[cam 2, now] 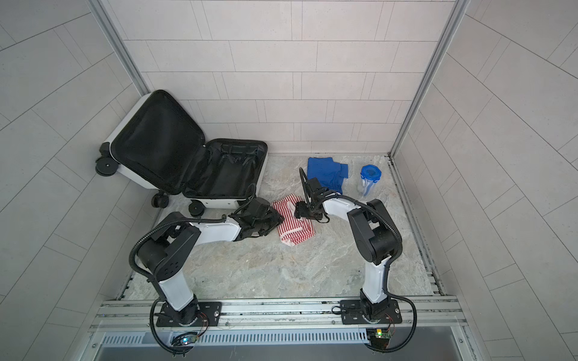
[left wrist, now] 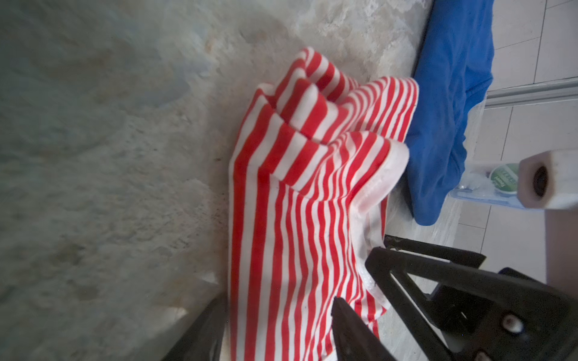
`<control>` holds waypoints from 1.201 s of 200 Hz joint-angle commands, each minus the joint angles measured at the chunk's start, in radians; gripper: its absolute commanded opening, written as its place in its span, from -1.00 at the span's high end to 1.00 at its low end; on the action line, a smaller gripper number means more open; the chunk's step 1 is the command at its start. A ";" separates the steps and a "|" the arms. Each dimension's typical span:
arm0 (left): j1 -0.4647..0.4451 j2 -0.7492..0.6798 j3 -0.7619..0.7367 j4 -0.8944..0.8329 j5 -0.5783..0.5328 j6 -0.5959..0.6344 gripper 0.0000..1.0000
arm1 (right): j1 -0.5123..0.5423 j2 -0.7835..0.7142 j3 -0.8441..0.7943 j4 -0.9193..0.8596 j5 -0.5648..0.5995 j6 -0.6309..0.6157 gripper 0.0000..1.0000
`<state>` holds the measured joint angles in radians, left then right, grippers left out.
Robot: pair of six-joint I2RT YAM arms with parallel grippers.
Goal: Pack the luggage
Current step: 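Close both grippers on the striped cloth and lift it, then carry the striped cloth with both grippers into the open suitcase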
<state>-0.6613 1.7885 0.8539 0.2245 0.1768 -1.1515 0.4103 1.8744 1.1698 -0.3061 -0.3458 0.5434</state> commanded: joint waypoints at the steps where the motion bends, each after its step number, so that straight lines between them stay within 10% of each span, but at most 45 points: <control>1: 0.001 0.041 0.012 0.006 0.001 -0.003 -0.14 | 0.004 0.028 -0.029 0.018 -0.005 0.024 -0.32; 122: 0.003 0.022 0.129 -0.139 0.012 0.096 0.83 | 0.056 -0.032 -0.036 0.044 -0.004 0.100 0.83; 240: 0.063 -0.179 0.405 -0.592 -0.059 0.386 0.96 | 0.156 -0.155 0.188 -0.116 0.014 0.155 1.00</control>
<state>-0.6353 1.6569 1.2003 -0.2726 0.1368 -0.8494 0.5385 1.7630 1.2888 -0.3759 -0.3325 0.6674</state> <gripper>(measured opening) 0.084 0.125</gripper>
